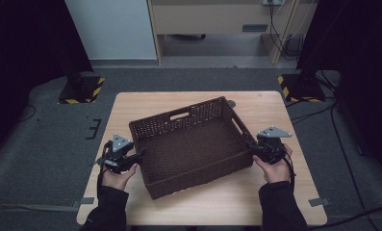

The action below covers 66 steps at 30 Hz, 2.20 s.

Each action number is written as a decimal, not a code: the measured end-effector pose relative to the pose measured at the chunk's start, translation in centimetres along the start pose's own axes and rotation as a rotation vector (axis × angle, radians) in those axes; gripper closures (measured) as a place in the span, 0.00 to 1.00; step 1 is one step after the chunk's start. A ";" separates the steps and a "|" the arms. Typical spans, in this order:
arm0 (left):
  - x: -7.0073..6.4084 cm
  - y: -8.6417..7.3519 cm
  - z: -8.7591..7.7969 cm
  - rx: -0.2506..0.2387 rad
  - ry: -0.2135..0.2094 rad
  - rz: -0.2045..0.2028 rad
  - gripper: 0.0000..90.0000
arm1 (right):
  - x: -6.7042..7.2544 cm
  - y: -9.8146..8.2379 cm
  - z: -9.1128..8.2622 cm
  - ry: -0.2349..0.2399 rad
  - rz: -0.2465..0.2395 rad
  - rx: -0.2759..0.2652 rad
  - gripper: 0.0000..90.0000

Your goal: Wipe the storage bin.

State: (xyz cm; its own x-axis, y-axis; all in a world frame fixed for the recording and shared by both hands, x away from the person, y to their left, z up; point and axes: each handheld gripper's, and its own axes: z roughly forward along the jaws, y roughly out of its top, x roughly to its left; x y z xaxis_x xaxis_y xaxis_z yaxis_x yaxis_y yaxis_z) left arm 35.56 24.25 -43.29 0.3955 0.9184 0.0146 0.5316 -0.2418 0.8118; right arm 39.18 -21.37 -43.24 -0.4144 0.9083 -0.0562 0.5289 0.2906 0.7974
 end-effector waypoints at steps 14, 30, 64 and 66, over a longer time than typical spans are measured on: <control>0.8 -0.4 0.6 0.020 0.022 -0.020 0.54 | 0.6 0.2 -0.2 0.047 -0.015 0.008 0.63; 1.2 -0.2 1.5 0.038 0.049 -0.017 0.57 | 0.1 0.0 0.6 0.076 -0.031 0.048 0.84; 3.1 -0.5 1.8 0.048 0.034 -0.044 0.67 | 1.7 0.0 0.2 0.114 -0.041 0.002 0.67; 3.3 -0.5 1.7 0.046 0.025 -0.045 0.66 | 1.6 0.0 0.5 0.109 -0.038 -0.004 0.69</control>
State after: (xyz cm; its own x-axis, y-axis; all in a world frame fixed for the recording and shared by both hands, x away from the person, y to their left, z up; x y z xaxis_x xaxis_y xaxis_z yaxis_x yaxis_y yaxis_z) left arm 37.88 26.86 -44.68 0.3523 0.9359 -0.0064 0.5825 -0.2139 0.7842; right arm 38.91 -19.78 -43.60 -0.5123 0.8586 -0.0210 0.5083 0.3228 0.7984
